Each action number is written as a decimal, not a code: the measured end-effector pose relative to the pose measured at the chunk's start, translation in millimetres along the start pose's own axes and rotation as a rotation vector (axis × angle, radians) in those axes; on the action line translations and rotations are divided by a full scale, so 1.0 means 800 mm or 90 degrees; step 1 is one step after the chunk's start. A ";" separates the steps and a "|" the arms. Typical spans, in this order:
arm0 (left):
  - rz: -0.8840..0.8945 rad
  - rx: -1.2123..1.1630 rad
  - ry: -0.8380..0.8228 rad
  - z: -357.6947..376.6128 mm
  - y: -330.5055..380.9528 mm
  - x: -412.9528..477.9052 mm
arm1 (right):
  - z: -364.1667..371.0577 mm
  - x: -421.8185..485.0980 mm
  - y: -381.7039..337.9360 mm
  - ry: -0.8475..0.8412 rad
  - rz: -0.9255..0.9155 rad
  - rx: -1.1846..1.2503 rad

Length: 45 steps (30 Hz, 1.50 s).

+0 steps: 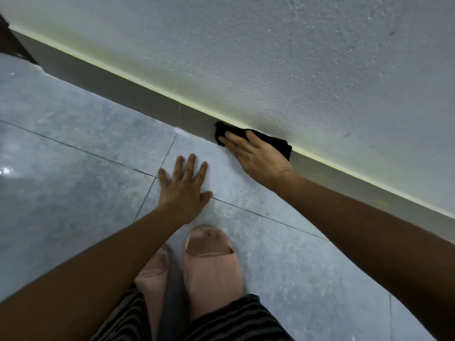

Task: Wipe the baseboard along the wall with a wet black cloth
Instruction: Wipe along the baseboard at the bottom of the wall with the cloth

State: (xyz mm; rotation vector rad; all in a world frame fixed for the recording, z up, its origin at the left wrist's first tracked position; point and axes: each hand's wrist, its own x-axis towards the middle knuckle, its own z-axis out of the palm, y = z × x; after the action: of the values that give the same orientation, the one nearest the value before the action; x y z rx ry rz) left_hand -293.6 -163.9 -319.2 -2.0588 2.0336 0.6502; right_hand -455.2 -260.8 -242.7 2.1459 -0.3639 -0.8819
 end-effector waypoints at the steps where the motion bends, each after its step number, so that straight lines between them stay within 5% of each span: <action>1: -0.001 0.003 0.003 0.000 0.002 0.001 | 0.009 -0.006 -0.004 -0.007 -0.011 -0.019; 19: 0.012 -0.012 0.128 0.023 0.029 -0.002 | 0.035 -0.023 -0.009 0.008 -0.001 -0.002; 27: 0.120 0.017 0.073 0.021 0.086 0.004 | 0.082 -0.104 -0.009 -0.077 -0.034 -0.087; 37: 0.140 0.041 0.060 0.030 0.085 0.003 | 0.071 -0.066 -0.030 -0.023 0.035 0.032; 45: 0.130 0.052 0.058 0.029 0.085 0.003 | 0.127 -0.138 -0.035 -0.020 0.022 -0.047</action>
State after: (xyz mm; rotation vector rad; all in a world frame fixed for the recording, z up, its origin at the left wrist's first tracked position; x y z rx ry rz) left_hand -364.7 -159.8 -328.8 -1.8846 2.3028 0.5026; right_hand -605.5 -242.4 -258.3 2.0544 -0.3777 -0.8964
